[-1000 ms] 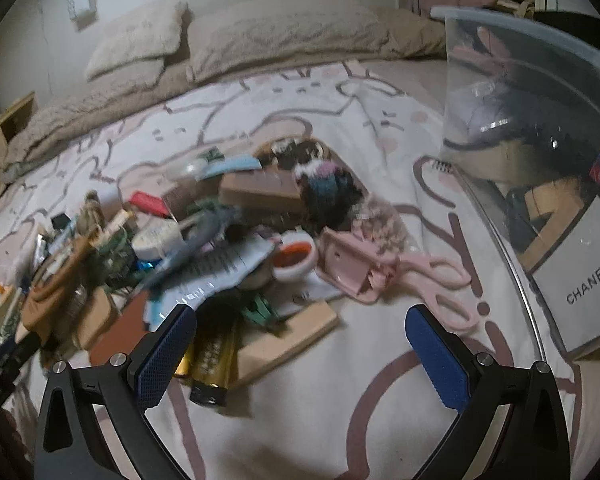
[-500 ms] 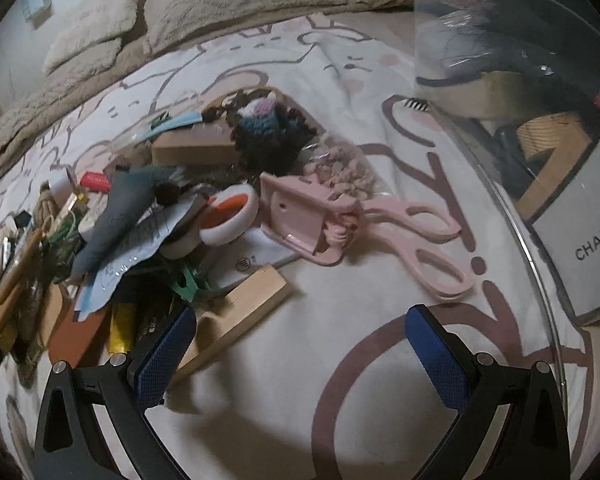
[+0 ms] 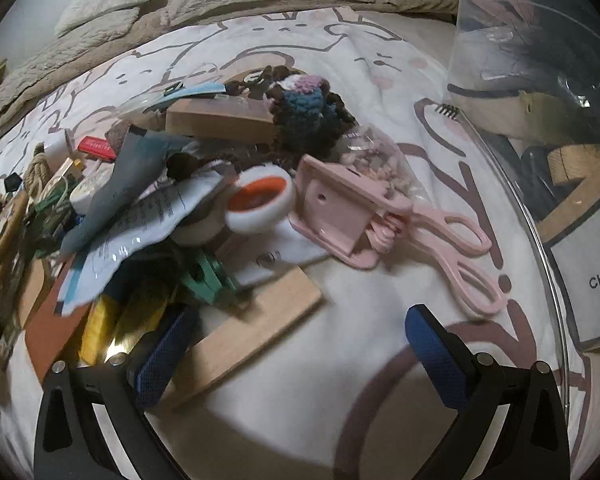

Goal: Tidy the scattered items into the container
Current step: 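Lower the left tool onto the round wooden coaster while the right tool approaches the wooden stick, then grasp the round wooden coaster with the left tool and lift it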

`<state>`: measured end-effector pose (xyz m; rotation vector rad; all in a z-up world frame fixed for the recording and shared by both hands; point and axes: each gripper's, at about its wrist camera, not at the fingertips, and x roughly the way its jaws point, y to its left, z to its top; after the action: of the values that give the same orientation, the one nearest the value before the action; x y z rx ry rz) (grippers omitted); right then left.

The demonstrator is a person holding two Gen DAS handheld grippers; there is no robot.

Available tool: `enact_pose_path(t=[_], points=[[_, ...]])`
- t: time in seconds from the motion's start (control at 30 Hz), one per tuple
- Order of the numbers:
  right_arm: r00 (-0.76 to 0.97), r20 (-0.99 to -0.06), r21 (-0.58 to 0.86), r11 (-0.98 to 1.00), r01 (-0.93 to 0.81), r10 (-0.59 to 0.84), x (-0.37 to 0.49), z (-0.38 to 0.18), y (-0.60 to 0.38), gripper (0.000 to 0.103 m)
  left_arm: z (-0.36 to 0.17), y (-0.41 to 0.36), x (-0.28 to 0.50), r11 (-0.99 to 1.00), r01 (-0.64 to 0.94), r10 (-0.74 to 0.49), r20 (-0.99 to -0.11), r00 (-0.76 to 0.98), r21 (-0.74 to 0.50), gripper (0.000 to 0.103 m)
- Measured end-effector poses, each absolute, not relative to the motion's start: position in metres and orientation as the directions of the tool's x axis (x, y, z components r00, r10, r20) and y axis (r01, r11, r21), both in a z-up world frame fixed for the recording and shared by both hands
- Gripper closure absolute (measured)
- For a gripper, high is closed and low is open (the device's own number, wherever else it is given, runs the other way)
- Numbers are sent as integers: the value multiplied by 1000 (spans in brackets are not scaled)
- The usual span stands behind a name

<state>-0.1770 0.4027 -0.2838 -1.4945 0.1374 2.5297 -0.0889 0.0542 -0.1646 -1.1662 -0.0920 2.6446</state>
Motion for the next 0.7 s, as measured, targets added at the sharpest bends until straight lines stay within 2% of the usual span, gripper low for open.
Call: enact_pose_path(t=[0.13, 0.2, 0.7], points=[[-467, -873, -39, -975, -220, 140, -171, -283, 402, 0, -163, 49, -81, -972, -188, 229, -719, -657, -138, 38], [-466, -873, -42, -974, -223, 144, -169, -283, 403, 0, -163, 46, -76, -972, -188, 233, -717, -657, -144, 46], [-464, -864, -62, -955, -290, 197, -142, -279, 414, 0, -178, 36, -37, -970, -177, 240, -756, -608, -166, 46]])
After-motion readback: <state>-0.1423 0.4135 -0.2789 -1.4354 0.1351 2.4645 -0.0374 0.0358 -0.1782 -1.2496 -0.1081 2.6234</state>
